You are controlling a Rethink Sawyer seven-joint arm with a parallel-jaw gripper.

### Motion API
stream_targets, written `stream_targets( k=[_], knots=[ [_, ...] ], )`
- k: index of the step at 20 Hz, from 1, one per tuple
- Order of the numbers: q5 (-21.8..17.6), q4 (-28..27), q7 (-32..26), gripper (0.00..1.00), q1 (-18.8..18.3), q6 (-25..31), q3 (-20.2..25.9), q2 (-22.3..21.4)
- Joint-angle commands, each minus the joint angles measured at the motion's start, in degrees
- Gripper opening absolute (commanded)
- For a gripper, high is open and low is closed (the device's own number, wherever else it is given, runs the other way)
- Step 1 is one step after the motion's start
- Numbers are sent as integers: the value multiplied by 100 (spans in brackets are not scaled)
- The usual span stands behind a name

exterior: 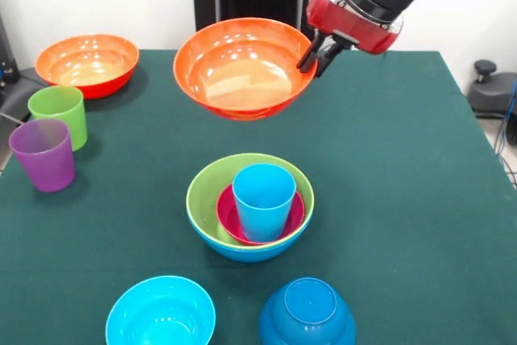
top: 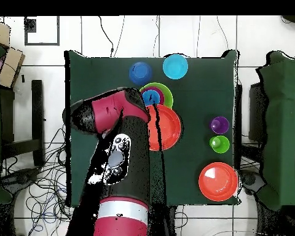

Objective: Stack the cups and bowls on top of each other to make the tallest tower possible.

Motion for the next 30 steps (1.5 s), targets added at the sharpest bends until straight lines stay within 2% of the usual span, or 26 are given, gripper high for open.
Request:
stream_targets(
  k=[1,9,13,26,30],
  knots=[
    [98,1193,1736,0,355,-1435,-68,-113],
    [119,1653,1835,0,595,-1947,-255,-178],
    [128,1663,1841,0,608,-2152,-309,-24],
    [218,1887,2225,0,1019,-2873,-719,383],
    [453,1775,2016,0,991,-2550,-689,254]
  ],
)
